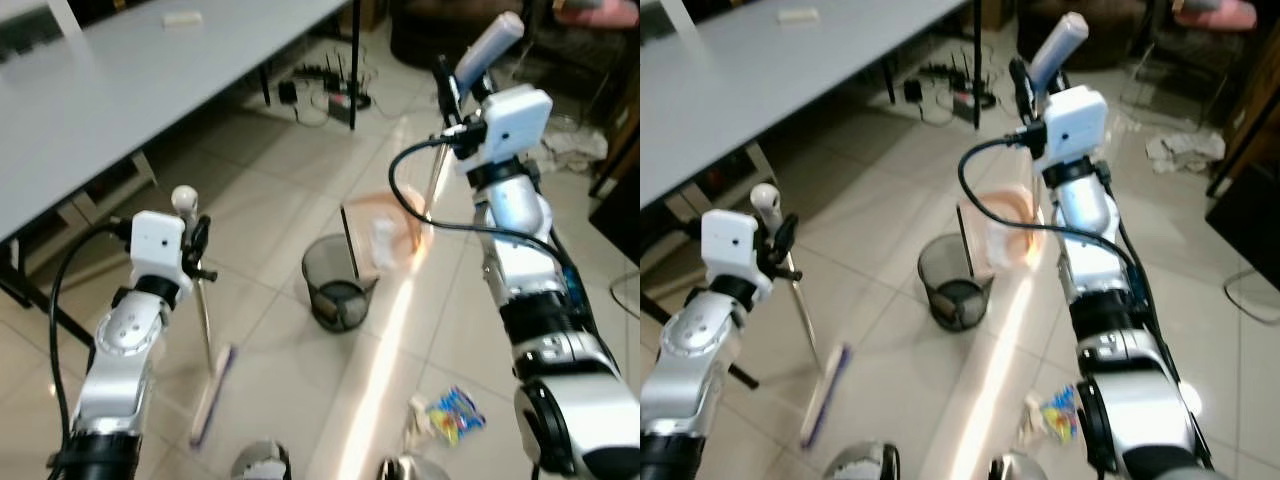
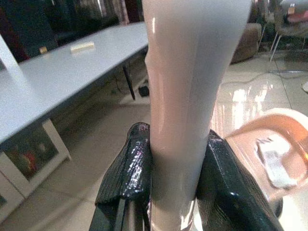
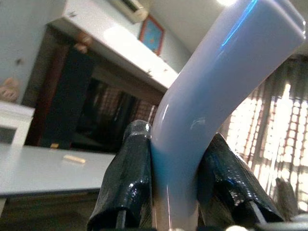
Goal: Sweep floor
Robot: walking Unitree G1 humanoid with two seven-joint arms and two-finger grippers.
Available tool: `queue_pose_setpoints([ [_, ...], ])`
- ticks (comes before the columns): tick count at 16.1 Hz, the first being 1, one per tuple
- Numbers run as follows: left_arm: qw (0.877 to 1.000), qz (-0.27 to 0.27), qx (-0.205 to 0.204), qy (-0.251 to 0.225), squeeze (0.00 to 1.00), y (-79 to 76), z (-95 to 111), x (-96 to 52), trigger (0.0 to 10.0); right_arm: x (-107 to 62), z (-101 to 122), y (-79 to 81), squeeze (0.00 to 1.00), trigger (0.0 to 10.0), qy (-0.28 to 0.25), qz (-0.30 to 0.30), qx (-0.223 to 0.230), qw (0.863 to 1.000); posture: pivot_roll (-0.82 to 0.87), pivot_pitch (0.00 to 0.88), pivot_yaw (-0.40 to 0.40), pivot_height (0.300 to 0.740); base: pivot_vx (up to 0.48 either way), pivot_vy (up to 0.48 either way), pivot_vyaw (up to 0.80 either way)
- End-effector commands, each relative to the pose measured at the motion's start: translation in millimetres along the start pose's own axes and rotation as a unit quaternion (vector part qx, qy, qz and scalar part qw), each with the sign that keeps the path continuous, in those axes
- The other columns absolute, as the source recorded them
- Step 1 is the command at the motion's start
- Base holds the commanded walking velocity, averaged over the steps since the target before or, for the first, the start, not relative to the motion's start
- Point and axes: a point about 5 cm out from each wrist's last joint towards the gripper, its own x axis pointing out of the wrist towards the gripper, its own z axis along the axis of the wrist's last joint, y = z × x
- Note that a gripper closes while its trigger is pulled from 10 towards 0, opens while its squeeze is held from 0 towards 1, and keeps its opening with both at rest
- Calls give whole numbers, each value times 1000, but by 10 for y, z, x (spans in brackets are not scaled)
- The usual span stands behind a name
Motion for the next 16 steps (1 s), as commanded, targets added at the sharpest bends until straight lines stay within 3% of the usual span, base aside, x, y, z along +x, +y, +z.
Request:
queue_pose_setpoints([
  [1,1000,8,12,-20,0,59,114,-23,10000,104,103,28,0,10000,-35,12,-19,999,100,158,56,740,0,0,0],
  [5,1000,13,14,-12,0,69,113,-139,10000,194,80,2,0,10000,-41,-11,-38,998,129,184,40,740,0,0,0],
  [11,999,31,20,6,0,146,96,-317,10000,386,148,149,0,10000,-60,3,-46,997,148,200,15,740,0,0,0],
  [14,1000,26,9,4,0,83,95,-316,10000,469,277,74,0,10000,-93,-17,-36,995,131,196,10,740,0,0,0],
  [16,1000,7,-3,6,0,-7,91,-274,10000,562,482,-111,0,10000,-143,-51,-22,988,109,185,13,740,0,0,0],
])
